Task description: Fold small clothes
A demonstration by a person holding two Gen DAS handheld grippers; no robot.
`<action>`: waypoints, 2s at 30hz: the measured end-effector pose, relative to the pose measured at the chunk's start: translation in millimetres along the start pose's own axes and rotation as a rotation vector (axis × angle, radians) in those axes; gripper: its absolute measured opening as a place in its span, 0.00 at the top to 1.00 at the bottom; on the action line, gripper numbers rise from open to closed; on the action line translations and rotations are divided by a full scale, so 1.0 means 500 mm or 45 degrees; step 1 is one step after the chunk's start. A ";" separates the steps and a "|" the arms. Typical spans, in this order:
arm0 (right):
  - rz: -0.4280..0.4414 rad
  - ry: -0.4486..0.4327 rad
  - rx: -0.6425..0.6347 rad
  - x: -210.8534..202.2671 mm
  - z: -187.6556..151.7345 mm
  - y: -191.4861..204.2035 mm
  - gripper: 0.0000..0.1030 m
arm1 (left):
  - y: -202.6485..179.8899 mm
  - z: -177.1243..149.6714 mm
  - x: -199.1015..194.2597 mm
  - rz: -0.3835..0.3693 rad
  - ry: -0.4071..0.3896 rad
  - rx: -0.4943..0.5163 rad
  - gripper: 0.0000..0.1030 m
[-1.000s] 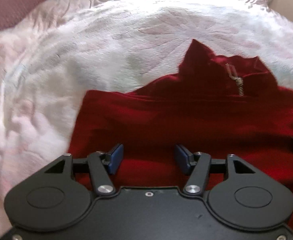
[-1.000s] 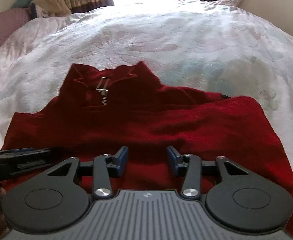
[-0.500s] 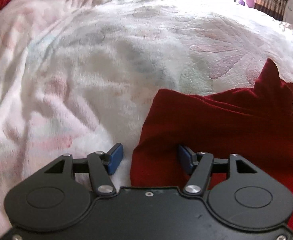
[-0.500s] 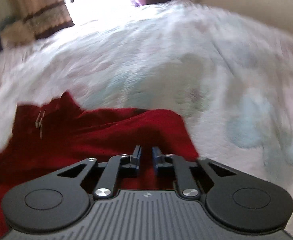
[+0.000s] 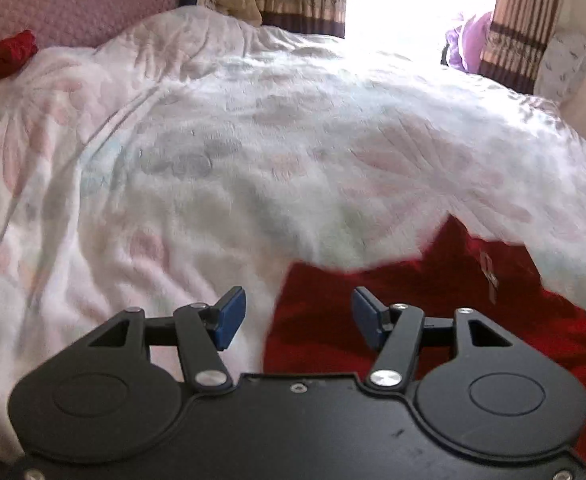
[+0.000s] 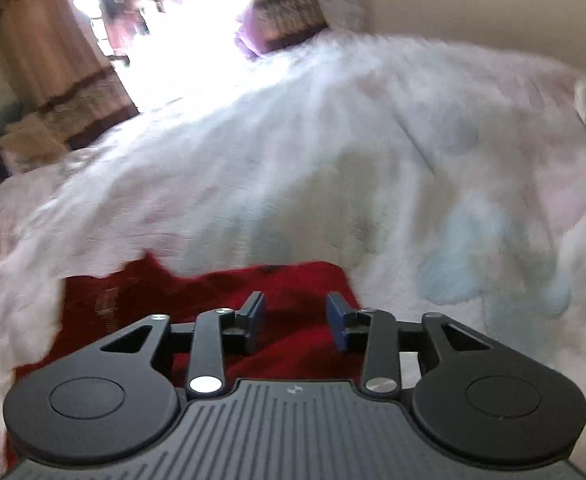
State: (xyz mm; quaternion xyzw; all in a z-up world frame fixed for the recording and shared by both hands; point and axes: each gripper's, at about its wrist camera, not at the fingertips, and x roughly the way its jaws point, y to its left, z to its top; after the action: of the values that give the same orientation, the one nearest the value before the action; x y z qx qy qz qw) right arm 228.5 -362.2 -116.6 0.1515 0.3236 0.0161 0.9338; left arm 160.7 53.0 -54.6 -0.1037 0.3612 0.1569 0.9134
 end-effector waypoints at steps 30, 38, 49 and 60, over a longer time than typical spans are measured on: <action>-0.116 0.272 0.453 -0.165 -0.162 -0.133 0.57 | -0.006 -0.173 -0.019 -0.128 0.306 0.201 0.37; -0.128 0.258 0.439 -0.140 -0.173 -0.113 0.51 | 0.007 -0.172 -0.013 -0.111 0.311 0.179 0.37; -0.175 0.129 0.221 -0.154 -0.172 -0.058 0.92 | 0.011 -0.168 -0.020 -0.079 0.290 0.186 0.42; -0.098 -0.004 0.062 -0.242 -0.141 0.046 0.94 | 0.038 -0.146 -0.032 -0.069 0.245 0.164 0.42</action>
State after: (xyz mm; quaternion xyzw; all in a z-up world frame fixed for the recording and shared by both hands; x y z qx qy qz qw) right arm 91.3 -336.7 -89.7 0.1616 0.3282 -0.0281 0.9303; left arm 97.0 45.1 -97.5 -0.0691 0.4537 0.0979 0.8831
